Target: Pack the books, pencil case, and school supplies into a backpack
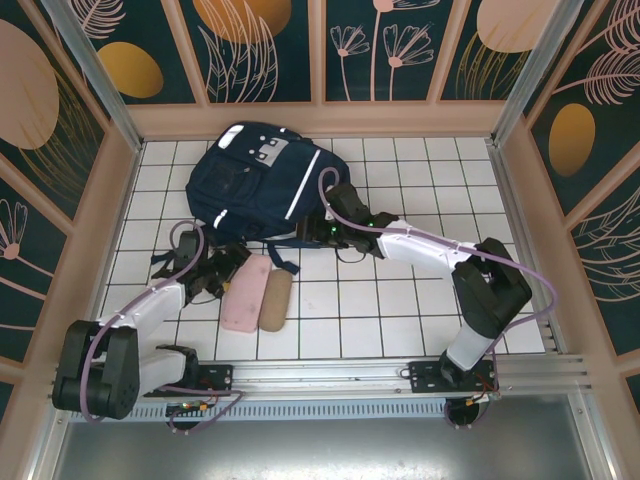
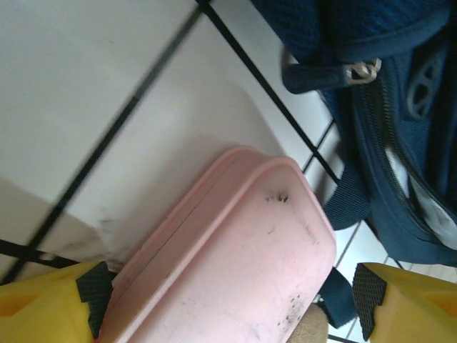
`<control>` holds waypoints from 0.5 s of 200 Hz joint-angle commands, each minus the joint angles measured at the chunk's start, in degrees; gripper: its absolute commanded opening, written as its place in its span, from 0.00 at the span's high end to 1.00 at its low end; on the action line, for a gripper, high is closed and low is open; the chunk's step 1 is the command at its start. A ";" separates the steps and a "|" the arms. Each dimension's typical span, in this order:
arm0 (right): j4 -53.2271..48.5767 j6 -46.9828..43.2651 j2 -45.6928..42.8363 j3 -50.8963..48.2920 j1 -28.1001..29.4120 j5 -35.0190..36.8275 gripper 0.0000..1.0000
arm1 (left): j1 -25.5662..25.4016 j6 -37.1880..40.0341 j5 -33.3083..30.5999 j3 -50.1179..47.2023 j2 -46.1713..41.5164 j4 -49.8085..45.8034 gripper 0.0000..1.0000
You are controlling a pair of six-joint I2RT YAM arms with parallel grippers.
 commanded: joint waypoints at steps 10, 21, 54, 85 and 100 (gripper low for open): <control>-1.63 -1.50 2.40 2.54 1.43 -1.39 0.41 | -6.14 -7.60 -1.21 0.66 2.02 6.35 0.11; -1.88 -1.50 2.66 2.70 1.53 -1.56 0.41 | -8.70 -9.30 -2.44 1.42 2.99 7.08 0.11; -2.61 -1.59 3.64 2.68 2.19 -2.90 0.41 | -12.07 -9.85 -4.82 3.50 5.25 6.61 0.11; -3.17 -1.02 5.33 1.69 3.95 -3.37 0.43 | -12.06 -5.27 -7.38 5.58 4.88 1.62 0.09; -2.95 -0.33 6.40 1.28 4.93 -3.83 0.43 | -12.07 -3.03 -8.45 6.22 4.41 -1.27 0.08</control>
